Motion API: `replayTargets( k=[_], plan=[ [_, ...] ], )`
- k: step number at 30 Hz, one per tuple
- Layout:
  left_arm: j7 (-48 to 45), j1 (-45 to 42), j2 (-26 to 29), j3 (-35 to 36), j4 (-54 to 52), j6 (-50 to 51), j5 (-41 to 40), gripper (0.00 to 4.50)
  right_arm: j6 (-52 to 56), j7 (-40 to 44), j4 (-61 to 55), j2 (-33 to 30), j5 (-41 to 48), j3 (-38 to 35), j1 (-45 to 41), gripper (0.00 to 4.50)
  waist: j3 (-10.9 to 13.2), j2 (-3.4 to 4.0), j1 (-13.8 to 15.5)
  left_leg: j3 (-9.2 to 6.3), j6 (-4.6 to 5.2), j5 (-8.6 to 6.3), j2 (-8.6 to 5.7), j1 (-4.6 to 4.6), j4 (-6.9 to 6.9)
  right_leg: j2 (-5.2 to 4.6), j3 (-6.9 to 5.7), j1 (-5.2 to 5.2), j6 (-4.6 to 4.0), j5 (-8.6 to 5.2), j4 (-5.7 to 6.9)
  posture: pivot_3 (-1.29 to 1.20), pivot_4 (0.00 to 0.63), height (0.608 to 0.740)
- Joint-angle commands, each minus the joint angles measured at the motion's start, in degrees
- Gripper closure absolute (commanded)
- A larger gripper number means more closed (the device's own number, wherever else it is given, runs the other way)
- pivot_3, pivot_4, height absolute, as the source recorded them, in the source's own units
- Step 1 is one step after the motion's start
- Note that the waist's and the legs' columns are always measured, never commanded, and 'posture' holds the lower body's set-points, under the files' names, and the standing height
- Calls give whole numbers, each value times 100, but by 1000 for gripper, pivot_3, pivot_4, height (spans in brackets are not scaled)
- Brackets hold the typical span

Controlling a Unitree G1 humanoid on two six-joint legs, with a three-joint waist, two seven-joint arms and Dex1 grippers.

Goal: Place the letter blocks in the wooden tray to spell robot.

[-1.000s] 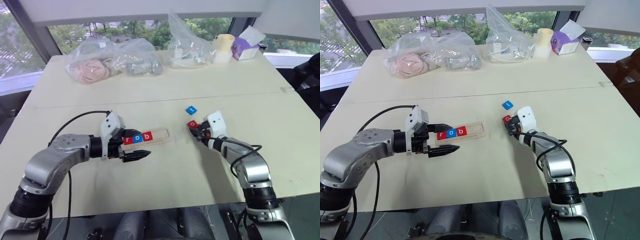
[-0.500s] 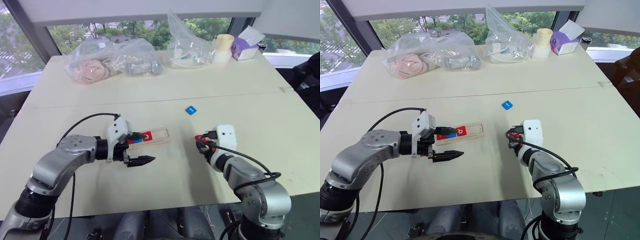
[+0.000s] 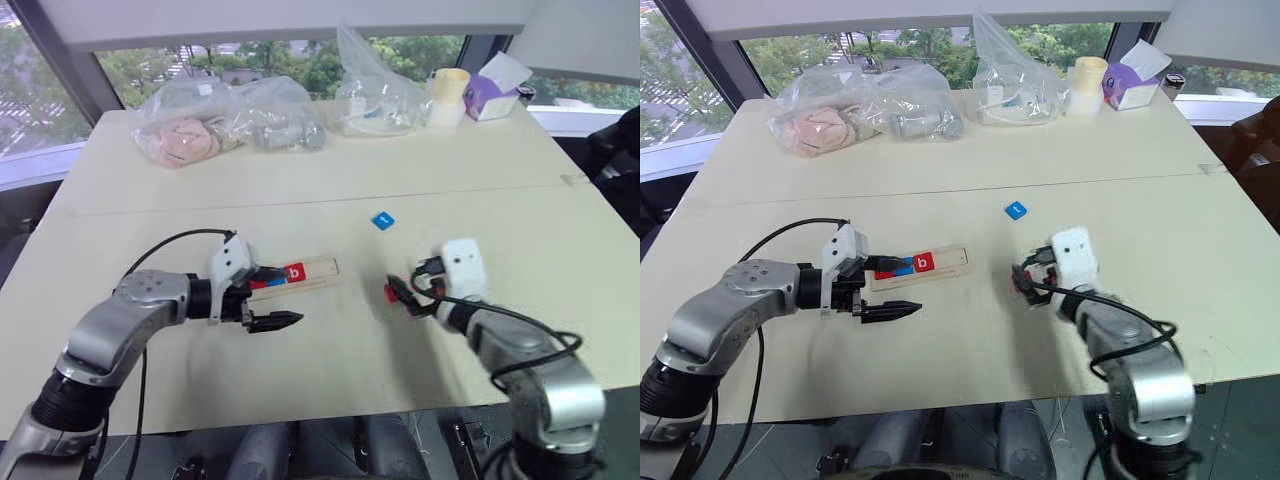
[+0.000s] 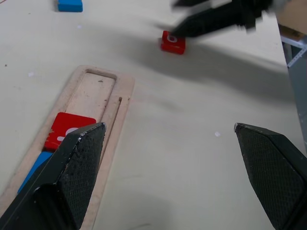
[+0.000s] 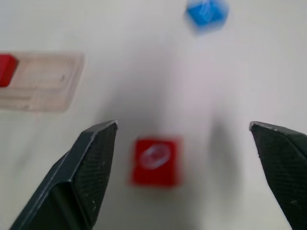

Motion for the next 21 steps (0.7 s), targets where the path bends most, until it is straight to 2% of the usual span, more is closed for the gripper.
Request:
replayTargets(
  k=[1,2,4,8,11,16,20,21],
  plan=[
    [-412,-135,278,177,-105,-61,-136,0,-1866,2427,814,-1115,513,-26,217,41,2,1,1,-2,2,-2,4,0,0,2,-4,2,2,-2,0,0,150,740],
    [-526,-180,358,131,-91,-90,-104,0,-2256,3117,1189,-1547,563,85,166,41,5,1,-1,0,4,-3,4,0,1,2,-5,2,4,-3,0,0,150,740],
    [-609,-256,405,60,-66,-130,-51,0,-3022,3770,2082,-1990,413,376,-205,41,9,-6,-15,7,8,-4,3,1,4,2,-5,6,6,-4,-1,0,150,740],
    [-548,-304,363,51,-164,-52,-81,0,-4289,4565,3715,-2180,-41,979,-1063,41,9,-8,-20,13,8,-4,11,7,11,-3,-3,13,2,-1,0,0,150,740],
    [-490,-196,392,96,-290,-45,-67,0,-5122,4933,4844,-2079,-402,1367,-1680,41,10,-10,-3,12,7,-4,17,3,10,2,-4,8,-22,13,0,0,150,740],
    [-353,118,534,318,-530,45,-119,0,-6005,5405,6283,-1828,-820,1834,-2437,41,12,-12,-2,13,8,-5,10,0,7,0,-2,3,-8,21,-3,0,150,740],
    [-198,297,564,474,-717,144,-197,0,-6613,5641,7075,-1702,-1024,1995,-2795,41,11,-14,1,12,7,-5,10,2,10,0,-1,5,-15,18,0,0,150,740],
    [-180,327,568,495,-746,162,-207,0,-6716,5682,7187,-1673,-1037,2003,-2854,543,10,-14,1,10,7,-5,10,4,11,1,-1,7,-20,16,0,0,150,740]
  ],
)
